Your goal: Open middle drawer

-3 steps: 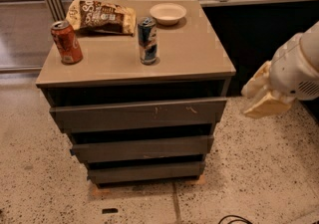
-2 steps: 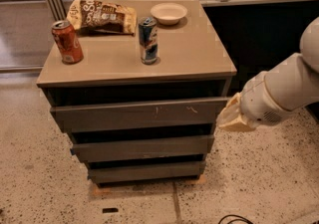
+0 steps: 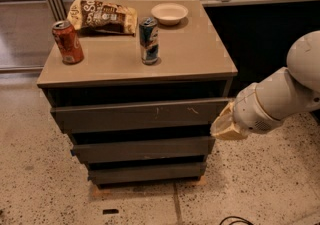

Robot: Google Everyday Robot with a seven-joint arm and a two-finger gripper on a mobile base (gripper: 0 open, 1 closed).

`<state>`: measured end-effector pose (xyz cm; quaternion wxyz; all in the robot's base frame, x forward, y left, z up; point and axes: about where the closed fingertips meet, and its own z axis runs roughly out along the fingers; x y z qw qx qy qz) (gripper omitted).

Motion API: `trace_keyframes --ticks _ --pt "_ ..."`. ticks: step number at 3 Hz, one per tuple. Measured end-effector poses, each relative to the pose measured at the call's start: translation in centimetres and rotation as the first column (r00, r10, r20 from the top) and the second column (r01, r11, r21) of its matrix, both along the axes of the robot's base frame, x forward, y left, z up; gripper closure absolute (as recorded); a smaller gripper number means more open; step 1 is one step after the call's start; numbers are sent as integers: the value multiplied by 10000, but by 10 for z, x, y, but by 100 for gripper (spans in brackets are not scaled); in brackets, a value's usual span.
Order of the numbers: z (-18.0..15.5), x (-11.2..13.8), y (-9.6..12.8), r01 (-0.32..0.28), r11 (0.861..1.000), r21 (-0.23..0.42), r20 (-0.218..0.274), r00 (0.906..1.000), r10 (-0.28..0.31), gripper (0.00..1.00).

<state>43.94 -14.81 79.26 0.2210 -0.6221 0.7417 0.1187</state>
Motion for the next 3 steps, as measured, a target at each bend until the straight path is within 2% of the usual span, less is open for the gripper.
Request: trace_keyframes --ticks 1,2,3 --pt "-19 -1 5 -106 9998 -177 314 9994 112 100" --pt "-88 -11 20 -601 9971 -465 552 9965 626 100" --pt "-161 9 40 -814 9964 -249 971 9918 834 100"
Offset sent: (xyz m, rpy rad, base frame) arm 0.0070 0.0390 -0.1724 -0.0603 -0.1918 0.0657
